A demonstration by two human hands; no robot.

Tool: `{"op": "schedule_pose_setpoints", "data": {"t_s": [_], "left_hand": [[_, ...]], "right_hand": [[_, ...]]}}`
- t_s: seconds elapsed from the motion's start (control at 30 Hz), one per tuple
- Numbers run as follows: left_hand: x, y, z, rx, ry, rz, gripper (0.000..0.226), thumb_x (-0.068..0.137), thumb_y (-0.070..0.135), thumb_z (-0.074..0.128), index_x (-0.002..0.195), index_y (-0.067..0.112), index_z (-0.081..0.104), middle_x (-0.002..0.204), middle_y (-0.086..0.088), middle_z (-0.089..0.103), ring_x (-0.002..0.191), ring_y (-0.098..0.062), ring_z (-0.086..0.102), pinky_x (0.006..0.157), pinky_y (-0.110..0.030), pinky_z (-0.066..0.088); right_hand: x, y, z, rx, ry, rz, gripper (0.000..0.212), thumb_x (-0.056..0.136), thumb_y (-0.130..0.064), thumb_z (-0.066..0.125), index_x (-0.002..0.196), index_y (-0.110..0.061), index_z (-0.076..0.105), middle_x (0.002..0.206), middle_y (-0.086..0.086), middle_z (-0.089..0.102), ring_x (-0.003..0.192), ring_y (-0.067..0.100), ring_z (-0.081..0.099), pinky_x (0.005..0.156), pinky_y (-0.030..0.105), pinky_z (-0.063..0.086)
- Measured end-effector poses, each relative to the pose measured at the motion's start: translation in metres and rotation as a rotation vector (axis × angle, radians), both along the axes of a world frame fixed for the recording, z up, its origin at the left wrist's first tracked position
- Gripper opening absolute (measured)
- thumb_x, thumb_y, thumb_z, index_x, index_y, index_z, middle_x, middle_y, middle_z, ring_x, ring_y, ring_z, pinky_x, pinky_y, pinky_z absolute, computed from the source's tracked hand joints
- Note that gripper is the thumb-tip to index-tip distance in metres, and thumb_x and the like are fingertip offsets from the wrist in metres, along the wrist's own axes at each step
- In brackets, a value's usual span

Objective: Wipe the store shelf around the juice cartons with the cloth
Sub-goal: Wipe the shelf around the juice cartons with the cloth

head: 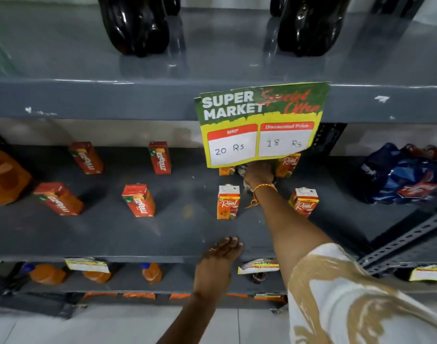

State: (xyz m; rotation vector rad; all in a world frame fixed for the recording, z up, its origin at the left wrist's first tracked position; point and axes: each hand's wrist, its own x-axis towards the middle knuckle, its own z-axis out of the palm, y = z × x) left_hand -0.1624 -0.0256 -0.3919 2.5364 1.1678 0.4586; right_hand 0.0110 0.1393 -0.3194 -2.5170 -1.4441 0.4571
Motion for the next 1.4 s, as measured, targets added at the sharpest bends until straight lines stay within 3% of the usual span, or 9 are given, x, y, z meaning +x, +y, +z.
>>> {"op": "schedule_pose_setpoints", "data": {"t_s": [0.13,0.4,0.53,0.63,0.87,1.0,1.1,1.2,1.4], "left_hand": [[-0.001,0.001,-0.005,0.036,0.01,0.016,0.074,0.031,0.0,0.087,0.099,0.025,0.073,0.105,0.012,0.072,0.097,-0.006,0.067,0.073,-0.017,0.054],[-0.005,0.001,-0.001,0.026,0.03,0.007,0.076,0.044,-0.011,0.077,0.114,0.017,0.066,0.119,0.001,0.067,0.109,-0.018,0.062,0.084,-0.029,0.053],[-0.007,0.002,-0.006,-0.01,0.017,0.005,0.074,0.065,-0.015,0.058,0.131,0.019,0.05,0.139,0.002,0.049,0.13,-0.018,0.043,0.103,-0.028,0.036],[-0.007,0.001,-0.008,0.027,0.015,0.008,0.073,0.069,-0.016,0.051,0.133,0.018,0.046,0.143,-0.001,0.045,0.134,-0.021,0.038,0.109,-0.033,0.029],[-0.006,-0.002,-0.007,0.072,0.022,0.034,0.069,0.064,-0.018,0.058,0.125,0.013,0.056,0.134,-0.009,0.055,0.126,-0.03,0.047,0.104,-0.045,0.04],[-0.007,-0.002,-0.008,0.067,0.006,0.03,0.065,0.07,-0.016,0.055,0.128,0.012,0.052,0.137,-0.009,0.051,0.13,-0.029,0.043,0.108,-0.043,0.034],[-0.011,0.0,-0.008,0.075,-0.045,0.05,0.044,0.081,-0.001,0.059,0.124,0.01,0.057,0.131,-0.008,0.058,0.126,-0.025,0.048,0.107,-0.037,0.032],[-0.013,0.002,-0.006,0.078,-0.063,0.078,0.035,0.088,0.011,0.057,0.122,0.011,0.059,0.128,-0.007,0.061,0.123,-0.022,0.05,0.106,-0.035,0.036],[-0.013,-0.003,-0.005,0.075,-0.116,0.155,0.027,0.087,0.01,0.058,0.114,0.005,0.063,0.117,-0.014,0.067,0.111,-0.029,0.06,0.097,-0.039,0.046]], "right_hand": [[0.0,0.003,-0.014,-0.05,-0.106,0.052,0.042,0.094,-0.013,0.054,0.135,-0.018,0.049,0.146,0.011,0.043,0.139,0.038,0.03,0.102,0.048,0.043],[0.002,-0.012,-0.018,-0.157,-0.148,0.108,0.052,0.094,-0.017,0.06,0.143,-0.023,0.044,0.148,0.006,0.044,0.137,0.034,0.03,0.102,0.043,0.042],[0.0,-0.03,-0.021,-0.126,-0.163,0.097,0.052,0.093,-0.015,0.059,0.142,-0.027,0.045,0.145,0.009,0.046,0.133,0.032,0.035,0.098,0.041,0.046],[-0.006,-0.046,-0.022,-0.123,-0.159,0.074,0.048,0.095,-0.016,0.054,0.141,-0.027,0.046,0.144,0.011,0.046,0.134,0.032,0.034,0.098,0.042,0.047],[-0.021,-0.089,-0.026,-0.141,-0.136,0.008,0.039,0.099,-0.017,0.046,0.136,-0.009,0.05,0.144,0.014,0.048,0.136,0.034,0.034,0.1,0.046,0.044],[-0.028,-0.114,-0.023,-0.187,-0.131,0.008,0.037,0.096,-0.016,0.051,0.132,-0.009,0.055,0.142,0.016,0.05,0.133,0.035,0.035,0.098,0.043,0.046],[-0.033,-0.138,-0.025,-0.165,-0.138,0.024,0.037,0.094,-0.013,0.052,0.13,-0.011,0.056,0.137,0.016,0.054,0.128,0.035,0.038,0.093,0.039,0.048],[-0.038,-0.159,-0.025,-0.158,-0.127,0.046,0.038,0.094,-0.01,0.048,0.131,-0.013,0.055,0.138,0.014,0.053,0.132,0.036,0.035,0.093,0.039,0.048],[-0.046,-0.186,-0.017,-0.196,-0.081,0.137,0.04,0.094,-0.011,0.048,0.133,-0.019,0.056,0.137,0.009,0.055,0.131,0.033,0.036,0.094,0.04,0.048]]}}
